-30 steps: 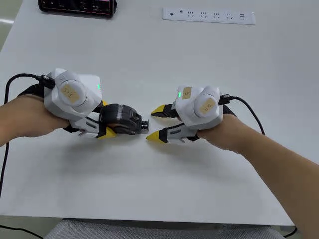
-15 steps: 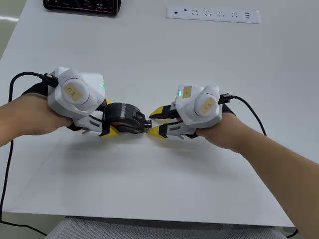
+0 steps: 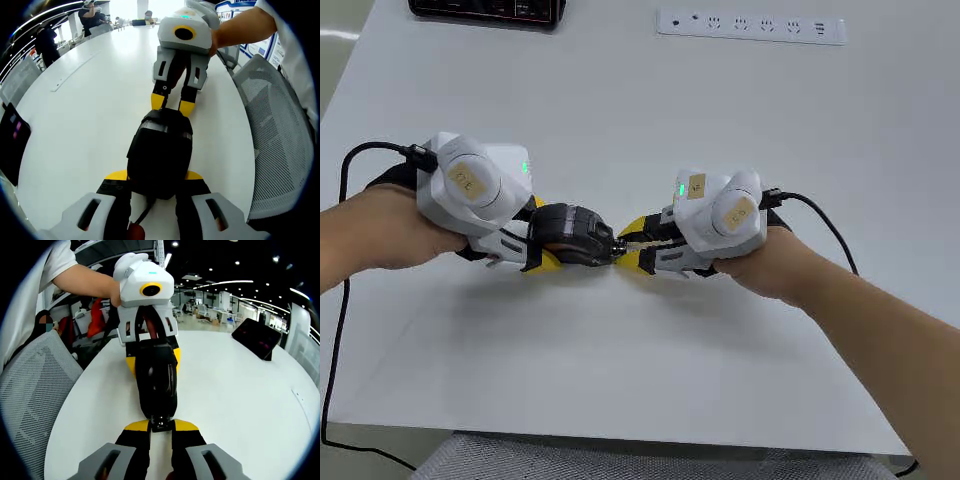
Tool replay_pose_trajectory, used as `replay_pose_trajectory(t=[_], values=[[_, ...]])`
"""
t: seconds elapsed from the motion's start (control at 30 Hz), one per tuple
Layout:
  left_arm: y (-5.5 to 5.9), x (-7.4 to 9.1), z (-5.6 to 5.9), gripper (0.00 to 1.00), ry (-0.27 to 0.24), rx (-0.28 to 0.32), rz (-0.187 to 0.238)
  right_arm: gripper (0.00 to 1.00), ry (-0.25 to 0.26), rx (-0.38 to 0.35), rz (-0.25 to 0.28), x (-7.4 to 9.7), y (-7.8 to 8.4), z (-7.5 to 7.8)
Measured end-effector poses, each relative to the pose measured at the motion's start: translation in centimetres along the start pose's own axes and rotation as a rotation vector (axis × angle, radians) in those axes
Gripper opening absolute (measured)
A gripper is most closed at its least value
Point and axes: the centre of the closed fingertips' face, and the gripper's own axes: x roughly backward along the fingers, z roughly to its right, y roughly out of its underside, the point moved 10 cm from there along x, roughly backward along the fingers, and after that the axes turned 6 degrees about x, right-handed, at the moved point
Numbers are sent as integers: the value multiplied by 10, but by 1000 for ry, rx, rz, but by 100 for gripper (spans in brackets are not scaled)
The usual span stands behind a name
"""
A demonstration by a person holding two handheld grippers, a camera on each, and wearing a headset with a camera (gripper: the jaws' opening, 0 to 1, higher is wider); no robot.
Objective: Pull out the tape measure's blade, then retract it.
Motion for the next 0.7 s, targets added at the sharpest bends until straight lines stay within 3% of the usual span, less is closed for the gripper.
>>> replay_pose_trajectory(t=[0.63, 0.7], values=[[0, 0, 0, 29, -10, -28, -5, 10, 0, 5, -6, -2, -2, 3], [-1, 0, 1, 29, -9, -38, -38, 10, -5, 1, -5, -1, -2, 3]])
